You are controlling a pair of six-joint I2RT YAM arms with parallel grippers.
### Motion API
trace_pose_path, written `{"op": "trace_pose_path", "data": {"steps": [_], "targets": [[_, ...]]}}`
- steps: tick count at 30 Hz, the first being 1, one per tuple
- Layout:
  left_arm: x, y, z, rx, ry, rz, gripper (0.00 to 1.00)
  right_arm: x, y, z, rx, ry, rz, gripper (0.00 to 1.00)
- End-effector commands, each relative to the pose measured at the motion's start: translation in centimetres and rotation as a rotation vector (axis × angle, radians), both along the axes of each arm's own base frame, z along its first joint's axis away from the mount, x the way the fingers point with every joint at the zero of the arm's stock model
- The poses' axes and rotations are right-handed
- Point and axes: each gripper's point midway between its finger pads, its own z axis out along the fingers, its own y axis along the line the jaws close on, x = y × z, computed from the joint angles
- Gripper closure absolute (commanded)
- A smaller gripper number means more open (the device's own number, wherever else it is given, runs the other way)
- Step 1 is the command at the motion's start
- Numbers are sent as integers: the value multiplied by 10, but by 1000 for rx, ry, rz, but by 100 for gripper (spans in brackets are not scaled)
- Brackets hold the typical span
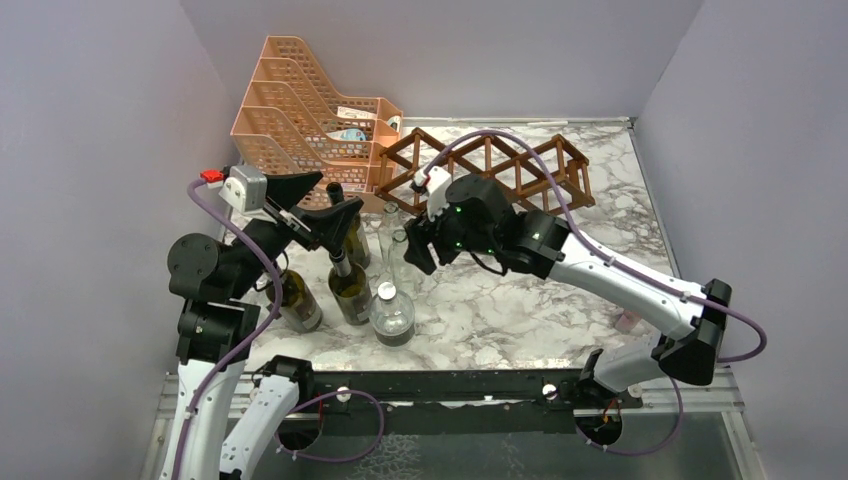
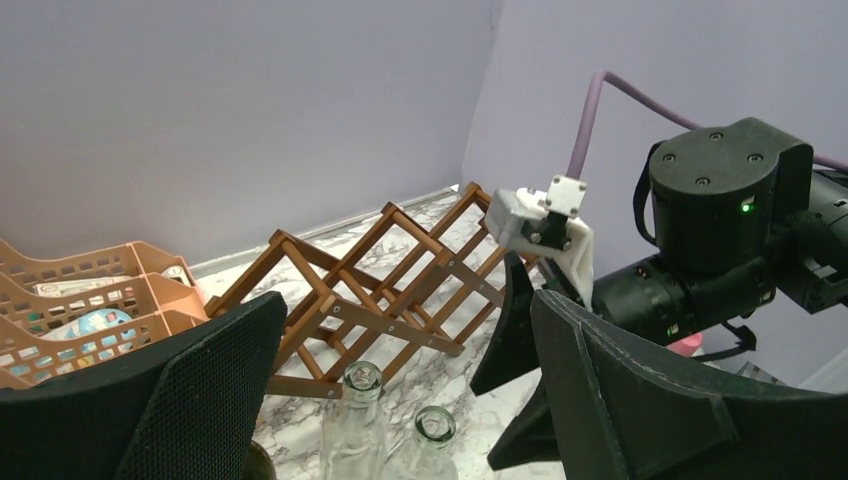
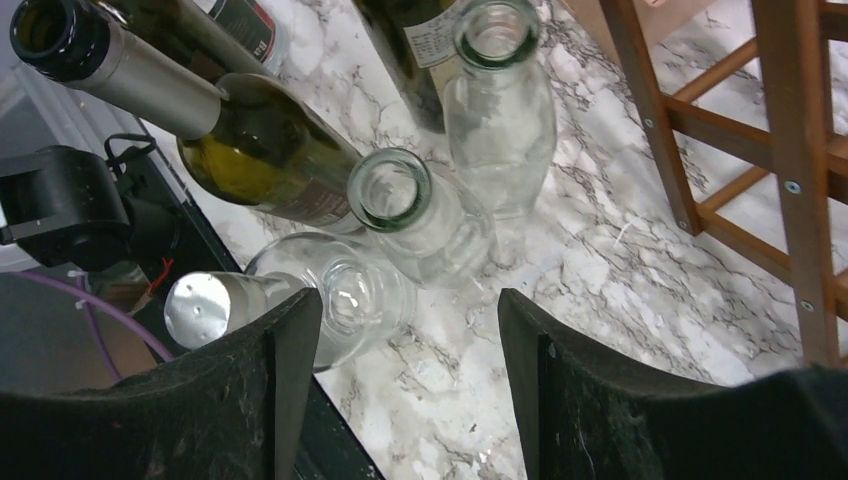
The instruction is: Put the wine bottle on the wine rack
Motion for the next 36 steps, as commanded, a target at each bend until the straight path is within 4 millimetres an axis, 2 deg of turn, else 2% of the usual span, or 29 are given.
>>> {"op": "trace_pose_path", "data": {"steps": [1,7,13,23,29,32,36], "targets": [[-1,8,3,20,-25,50,1,10,25,15,23,-90,-15,32],[2,9,1,38,-18,70,1,21,43,-1,-2,-106,-47,35],[6,7,0,47,-8,69,1,30,48,-5,8,-152,-70,44],[11,4,-2,46,1,60,1,28,52,-25,-25,-153,-40,47],[9,-3,-3,58,-6,13,1,33,50,-27,-31,-184,-53,65],[0,-12,-3,95,-59,-57,1,39,40,-22,-40,-223,-102,78],[-10,-26,-3,113,-108,-158,1,44,20,-5,-23,-275,-172,86]]}}
